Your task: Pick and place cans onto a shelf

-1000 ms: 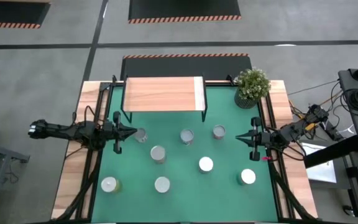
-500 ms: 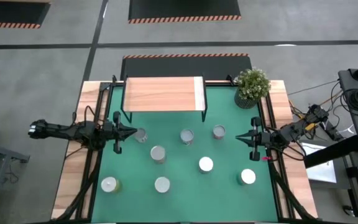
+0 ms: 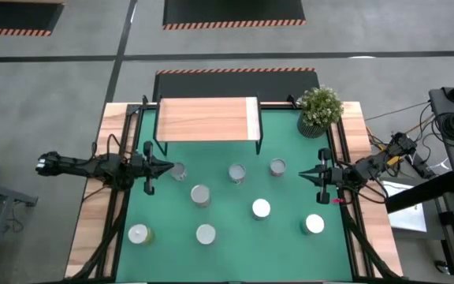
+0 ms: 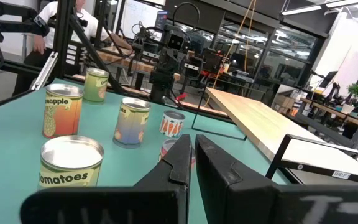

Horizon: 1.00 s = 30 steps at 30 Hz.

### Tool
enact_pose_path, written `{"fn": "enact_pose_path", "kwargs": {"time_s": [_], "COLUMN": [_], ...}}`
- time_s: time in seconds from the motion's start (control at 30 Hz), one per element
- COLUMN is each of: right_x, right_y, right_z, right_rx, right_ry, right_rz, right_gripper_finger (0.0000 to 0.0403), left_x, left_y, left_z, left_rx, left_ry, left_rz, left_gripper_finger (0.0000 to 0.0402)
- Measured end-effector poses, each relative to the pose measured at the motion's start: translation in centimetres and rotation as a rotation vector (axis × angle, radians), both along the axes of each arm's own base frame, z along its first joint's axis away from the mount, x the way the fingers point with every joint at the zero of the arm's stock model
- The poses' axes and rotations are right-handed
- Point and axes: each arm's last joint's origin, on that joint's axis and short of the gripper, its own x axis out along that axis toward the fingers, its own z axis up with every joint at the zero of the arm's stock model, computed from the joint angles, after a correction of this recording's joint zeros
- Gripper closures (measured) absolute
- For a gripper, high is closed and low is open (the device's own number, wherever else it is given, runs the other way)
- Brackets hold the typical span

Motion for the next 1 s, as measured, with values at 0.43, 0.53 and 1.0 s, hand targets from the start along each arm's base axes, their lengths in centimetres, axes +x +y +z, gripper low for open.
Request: {"fn": "enact_pose_path", "kwargs": {"time_s": [0.43, 0.53, 1.0], "right_x": [0.0, 0.0, -0.6], "right_y": [0.0, 0.1, -0.9], "right_z": [0.1, 0.7, 3.6], "right_rx": [-0.066, 0.024, 0.158], "right_ry": [-0.007, -0.076, -0.354], "right_rz": [0.012, 0.024, -0.073], "right_gripper_finger": [0.039, 0.039, 0.039], "left_x": [0.0, -0.1, -1.0], "left_y": [0.0, 0.0, 0.2], "left_z": [0.2, 1.0, 3.7], "left_rx": [-0.006, -0.033, -0.32], "left_ry": [-0.023, -0.112, -0.432], "left_rz": [-0.001, -0.003, -0.062], "left_gripper_finger": [0.0402, 0.0402, 0.0402]}}
